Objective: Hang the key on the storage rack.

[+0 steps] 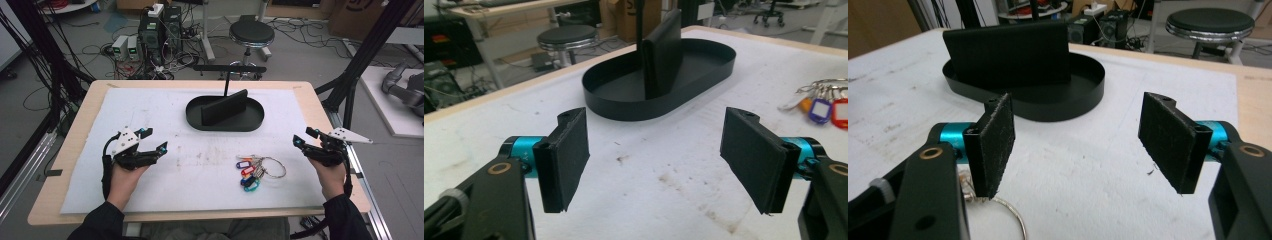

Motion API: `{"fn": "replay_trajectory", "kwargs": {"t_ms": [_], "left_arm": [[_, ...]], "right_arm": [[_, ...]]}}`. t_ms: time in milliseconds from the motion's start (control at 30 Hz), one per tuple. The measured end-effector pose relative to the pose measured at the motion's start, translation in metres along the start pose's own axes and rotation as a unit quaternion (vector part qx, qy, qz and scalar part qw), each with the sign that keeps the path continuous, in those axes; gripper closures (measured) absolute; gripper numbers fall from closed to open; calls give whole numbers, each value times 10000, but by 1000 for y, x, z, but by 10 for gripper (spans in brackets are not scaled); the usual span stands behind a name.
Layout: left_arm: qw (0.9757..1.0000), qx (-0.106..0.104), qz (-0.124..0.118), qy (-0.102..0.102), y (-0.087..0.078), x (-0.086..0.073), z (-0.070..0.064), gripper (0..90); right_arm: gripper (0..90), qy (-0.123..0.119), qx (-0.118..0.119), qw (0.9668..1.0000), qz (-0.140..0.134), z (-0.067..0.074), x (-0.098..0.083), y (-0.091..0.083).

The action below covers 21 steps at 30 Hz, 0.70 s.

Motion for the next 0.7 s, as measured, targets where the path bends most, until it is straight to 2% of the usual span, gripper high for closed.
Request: {"fn": "replay_trajectory", "kwargs": {"t_ms": [67, 100, 200, 300, 467, 533, 600, 633, 667, 700], "left_arm": [[10000, -6, -17, -9, -1, 0, 1, 275], [10000, 18, -41, -37, -2, 0, 1, 275], [9999, 58, -71, -80, -5, -1, 2, 275], [9999, 59, -81, -38, -7, -1, 2, 275], [9999, 122, -106, -16, -11, -1, 2, 275], [9999, 138, -91, -19, -12, -2, 1, 275], [9999, 125, -87, -4, -12, -2, 0, 275], [9999, 124, -85, -10, -12, -2, 0, 275], [9999, 115, -92, -12, -12, -2, -1, 275], [9999, 96, -87, -1, -11, -2, -1, 275]], "right_arm": [[307, 4, -6, 10000, 13, 0, -1, 0], [282, 43, -63, 9999, 104, 0, -6, -2], [281, 77, -70, 9997, 225, 0, -10, -3], [292, 98, -106, 9993, 346, 0, -17, -3], [464, -28, 51, 9976, 693, 4, -29, 3], [529, -128, 13, 9947, 1021, 6, -37, 11], [545, -110, 20, 9937, 1113, 6, -39, 13], [591, -150, -7, 9915, 1293, 7, -42, 17], [591, -150, -7, 9915, 1293, 7, -42, 17], [629, -184, 6, 9894, 1440, 8, -45, 21]]}}
Point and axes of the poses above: each handheld gripper's, and its own axes: y roughly forward along the jaws, x roughly out of its top, z roughly to its left, the point moved 2 cm from there along y, roughly forward along the jaws, and after that the axes turned 13 degrees about y, right-handed, at the moved point
